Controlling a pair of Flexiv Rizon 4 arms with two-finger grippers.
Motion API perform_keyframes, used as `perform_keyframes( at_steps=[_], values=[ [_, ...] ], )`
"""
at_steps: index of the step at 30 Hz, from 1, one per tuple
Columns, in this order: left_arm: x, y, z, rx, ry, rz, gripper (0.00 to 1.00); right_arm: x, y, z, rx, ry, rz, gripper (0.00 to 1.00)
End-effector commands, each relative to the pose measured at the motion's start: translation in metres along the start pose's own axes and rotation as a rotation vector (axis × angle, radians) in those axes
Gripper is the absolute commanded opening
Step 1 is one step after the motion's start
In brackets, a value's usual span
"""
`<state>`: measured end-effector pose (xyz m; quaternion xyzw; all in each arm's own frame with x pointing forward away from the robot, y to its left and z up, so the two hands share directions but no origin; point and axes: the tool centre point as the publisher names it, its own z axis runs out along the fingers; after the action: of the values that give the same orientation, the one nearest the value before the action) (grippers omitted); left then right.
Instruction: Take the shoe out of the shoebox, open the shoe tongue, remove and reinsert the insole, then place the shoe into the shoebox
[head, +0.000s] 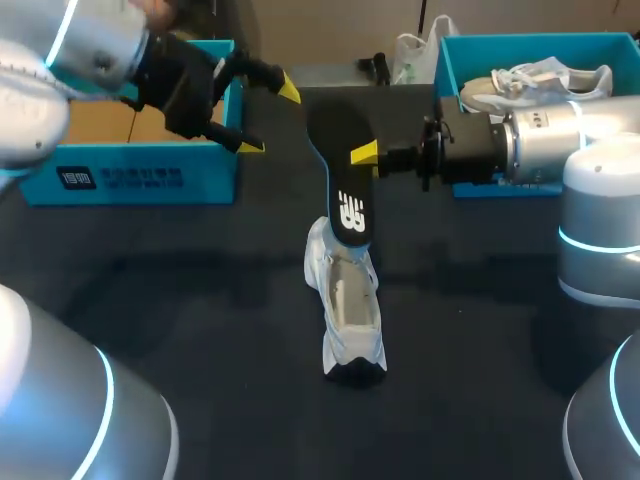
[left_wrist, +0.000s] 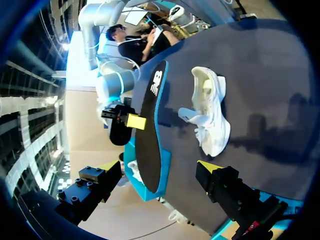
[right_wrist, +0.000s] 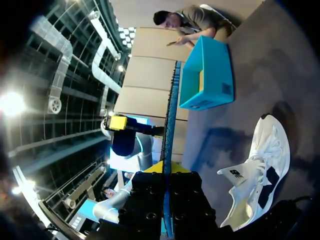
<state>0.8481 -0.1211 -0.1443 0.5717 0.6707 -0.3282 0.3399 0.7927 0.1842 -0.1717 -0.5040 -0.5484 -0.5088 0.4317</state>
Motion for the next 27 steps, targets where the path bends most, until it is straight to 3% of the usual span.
perform_keyframes(
  at_steps=[1,3,8,18,27],
  values=[
    [0.007,-0.006,-0.001,-0.016,-0.3,0.002,1.0,0.0,-0.001,0.001,-0.002,-0.002,0.0,0.0],
    [0.007,-0.006,-0.001,-0.016,-0.3,0.002,1.0,0.0,-0.001,0.001,-0.002,-0.002,0.0,0.0],
    [0.013,-0.004,0.015,0.036,-0.525,0.018,1.0,0.0,-0.001,0.001,-0.002,-0.002,0.0,0.0],
    [0.014,-0.004,0.02,0.064,-0.516,0.01,1.0,0.0,-0.001,0.001,-0.002,-0.002,0.0,0.0],
    [0.003,-0.01,0.056,-0.06,-0.566,0.032,1.0,0.0,-0.001,0.001,-0.002,-0.002,0.0,0.0]
  ],
)
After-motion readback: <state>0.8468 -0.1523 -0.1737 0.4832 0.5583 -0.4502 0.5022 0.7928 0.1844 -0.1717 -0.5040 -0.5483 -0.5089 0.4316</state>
